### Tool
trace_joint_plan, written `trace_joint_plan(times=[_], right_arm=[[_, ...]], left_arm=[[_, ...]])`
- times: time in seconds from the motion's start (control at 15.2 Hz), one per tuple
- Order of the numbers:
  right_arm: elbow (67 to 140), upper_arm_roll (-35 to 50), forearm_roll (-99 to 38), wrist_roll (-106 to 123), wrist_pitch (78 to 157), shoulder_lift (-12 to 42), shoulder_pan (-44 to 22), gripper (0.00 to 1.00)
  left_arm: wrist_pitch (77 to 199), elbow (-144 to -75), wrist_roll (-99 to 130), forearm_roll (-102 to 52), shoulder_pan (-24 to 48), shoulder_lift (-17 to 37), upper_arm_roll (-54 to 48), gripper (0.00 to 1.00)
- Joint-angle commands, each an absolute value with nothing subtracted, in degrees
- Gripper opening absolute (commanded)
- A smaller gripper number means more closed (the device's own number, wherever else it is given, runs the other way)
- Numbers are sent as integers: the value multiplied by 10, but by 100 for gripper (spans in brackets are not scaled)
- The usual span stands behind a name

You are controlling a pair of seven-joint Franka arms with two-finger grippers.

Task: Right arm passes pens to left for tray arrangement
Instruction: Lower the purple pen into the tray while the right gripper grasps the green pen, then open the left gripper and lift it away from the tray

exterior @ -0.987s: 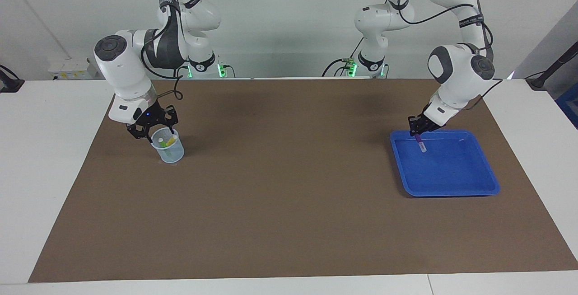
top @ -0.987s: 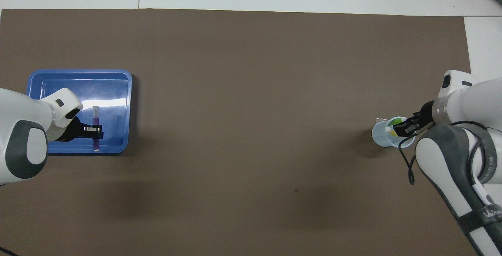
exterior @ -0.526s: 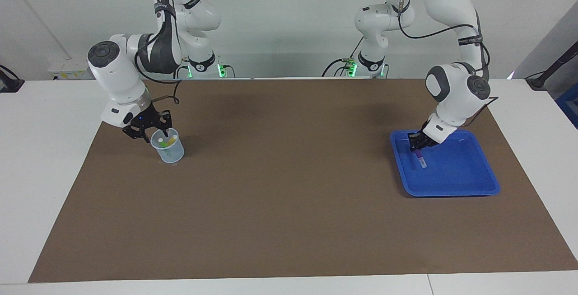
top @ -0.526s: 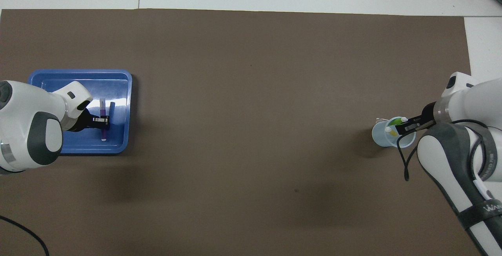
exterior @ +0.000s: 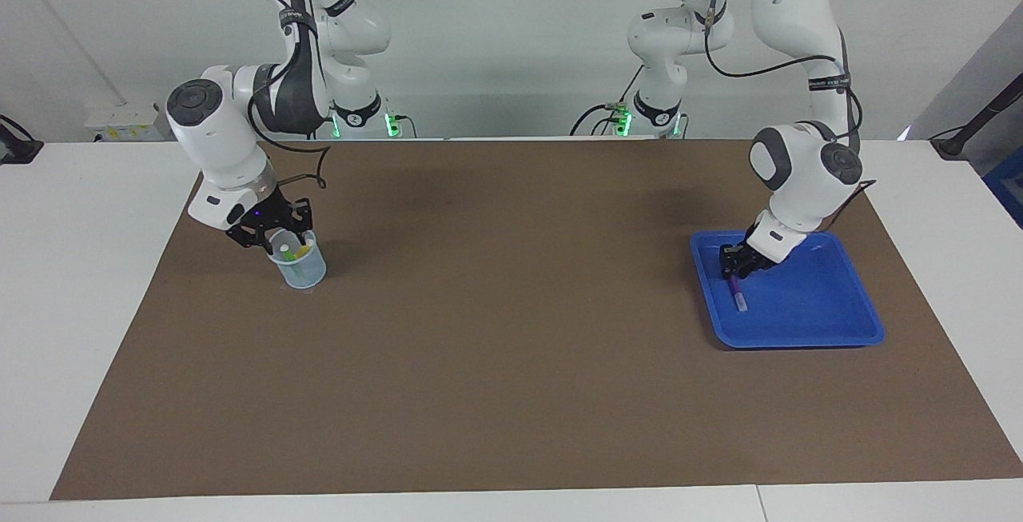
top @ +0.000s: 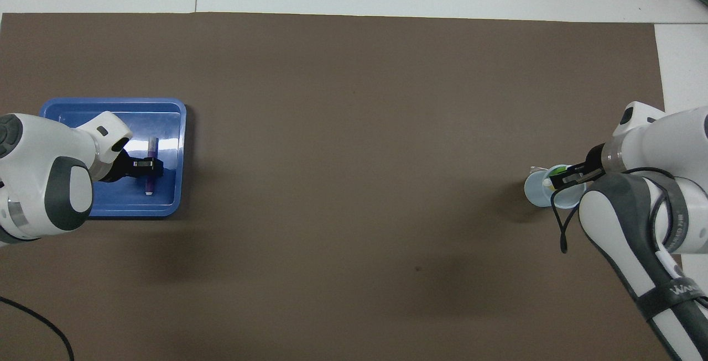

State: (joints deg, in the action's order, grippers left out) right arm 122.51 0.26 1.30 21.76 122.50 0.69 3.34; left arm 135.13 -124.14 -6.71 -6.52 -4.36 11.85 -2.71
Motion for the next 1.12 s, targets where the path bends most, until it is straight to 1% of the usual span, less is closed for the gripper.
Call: trace_joint_plan(times=[0.0,0.13,0.33,0.59,0.92,0.99,1.05], right_arm=[[1218,5,7,210,1236,18,37,57],[1216,5,-5,209,1237,22,37,54],[1199,5,-5,210,1235,32,37,54],[1199,5,-5,210,1236,32,36,52],[1201,4,-5,213,1237,32,36,51],[1201,4,-5,214,1237,32,36,50],[1201,4,-5,214,1237,32,37,34]], left_arm=[[1347,-1223,-45,-60,-43,128,-29,98],[1304,-1201,-43,-62,-44,125,-29,98],[1197,-1133,-19,-62,-45,120,-29,98],[1080,-1047,29,-62,-41,120,-34,98],[988,-983,88,-94,-41,114,-47,98],[970,-970,99,-104,-41,113,-47,98],[951,-958,117,-112,-41,110,-48,98]])
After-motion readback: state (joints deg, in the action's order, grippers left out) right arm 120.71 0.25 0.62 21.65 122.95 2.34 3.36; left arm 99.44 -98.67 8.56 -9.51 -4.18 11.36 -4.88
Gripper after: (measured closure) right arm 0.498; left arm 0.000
